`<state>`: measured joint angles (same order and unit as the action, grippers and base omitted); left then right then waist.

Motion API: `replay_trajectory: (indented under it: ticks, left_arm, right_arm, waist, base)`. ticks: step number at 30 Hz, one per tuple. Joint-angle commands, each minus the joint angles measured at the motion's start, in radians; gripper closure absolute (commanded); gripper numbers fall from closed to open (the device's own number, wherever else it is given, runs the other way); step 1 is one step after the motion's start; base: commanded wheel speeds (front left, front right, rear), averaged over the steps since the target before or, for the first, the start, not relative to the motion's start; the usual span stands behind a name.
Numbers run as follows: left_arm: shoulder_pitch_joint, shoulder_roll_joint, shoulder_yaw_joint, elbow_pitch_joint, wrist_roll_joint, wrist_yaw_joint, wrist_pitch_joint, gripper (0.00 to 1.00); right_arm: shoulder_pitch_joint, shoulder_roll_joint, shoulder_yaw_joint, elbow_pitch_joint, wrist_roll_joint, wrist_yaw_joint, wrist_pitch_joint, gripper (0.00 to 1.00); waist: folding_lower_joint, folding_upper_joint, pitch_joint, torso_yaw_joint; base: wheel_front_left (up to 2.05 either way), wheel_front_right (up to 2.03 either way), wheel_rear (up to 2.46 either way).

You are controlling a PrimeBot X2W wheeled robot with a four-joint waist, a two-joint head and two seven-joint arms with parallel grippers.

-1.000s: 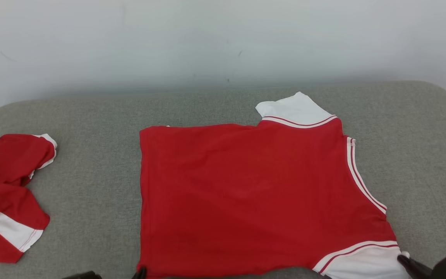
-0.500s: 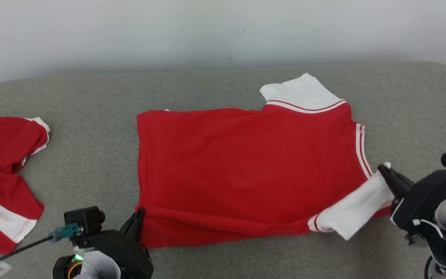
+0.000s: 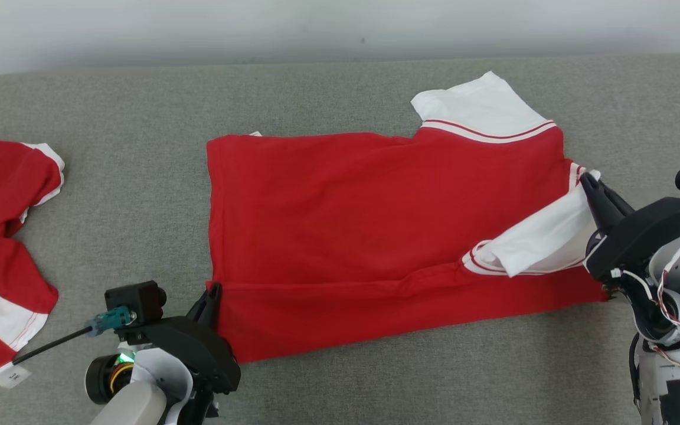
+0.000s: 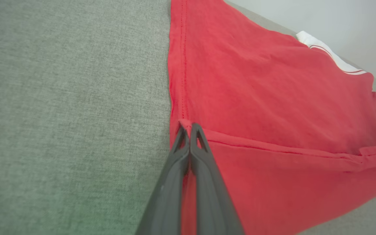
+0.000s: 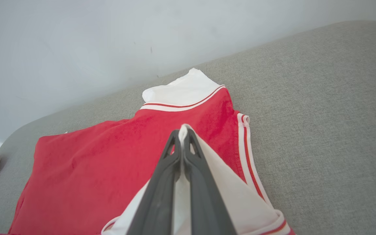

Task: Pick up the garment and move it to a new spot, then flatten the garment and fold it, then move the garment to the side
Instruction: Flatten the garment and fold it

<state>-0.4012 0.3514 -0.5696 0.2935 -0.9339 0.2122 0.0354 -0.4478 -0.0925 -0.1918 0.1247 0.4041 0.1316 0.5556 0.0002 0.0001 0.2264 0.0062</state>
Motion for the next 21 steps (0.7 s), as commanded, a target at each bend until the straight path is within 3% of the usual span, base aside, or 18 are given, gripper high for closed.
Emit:
replay_trajectory:
  ticks: [1,13,14,15,16,17,21]
  left_arm:
    - [-0.016,-0.004,0.001,0.007,0.004,-0.002,-0.009,1.00]
    - [-0.036,-0.023,-0.004,0.039,0.010,-0.005,-0.031,1.00]
    - [-0.041,-0.025,-0.004,0.042,0.012,-0.006,-0.034,1.00]
    - [-0.048,-0.027,-0.007,0.044,0.017,-0.008,-0.040,0.76]
    - [-0.055,-0.030,-0.007,0.047,0.023,-0.009,-0.050,0.39]
    - [-0.059,-0.034,-0.010,0.052,0.025,-0.012,-0.054,0.00]
    - [-0.063,-0.036,-0.022,0.075,0.049,-0.014,-0.080,0.00]
  right_arm:
    - [-0.019,-0.009,0.006,0.026,0.004,-0.002,-0.020,1.00]
    - [-0.107,-0.021,0.006,0.188,-0.036,-0.002,-0.113,1.00]
    - [-0.111,-0.020,0.005,0.201,-0.039,-0.002,-0.116,0.76]
    - [-0.110,-0.021,0.006,0.214,-0.046,-0.002,-0.119,0.25]
    - [-0.112,-0.024,0.004,0.225,-0.050,-0.002,-0.129,0.00]
    - [-0.117,-0.026,0.003,0.233,-0.057,-0.002,-0.139,0.00]
    - [-0.125,-0.027,0.012,0.254,-0.049,-0.002,-0.178,0.00]
  waist:
    - [-0.0002,-0.0001,0.006,0.006]
    - [-0.0002,-0.0001,0.020,0.026]
    - [-0.0002,-0.0001,0.021,0.027]
    - [-0.0002,-0.0001,0.021,0.028]
    - [-0.0002,-0.0001,0.021,0.029]
    - [-0.0002,-0.0001,0.020,0.030]
    - [-0.0002,-0.0001,0.005,0.030]
  base:
    - [0.00,0.00,0.00]
    - [0.00,0.00,0.00]
    - [0.00,0.00,0.00]
    - [0.00,0.00,0.00]
    - [0.00,0.00,0.00]
    - [0.00,0.00,0.00]
    - [0.00,0.00,0.00]
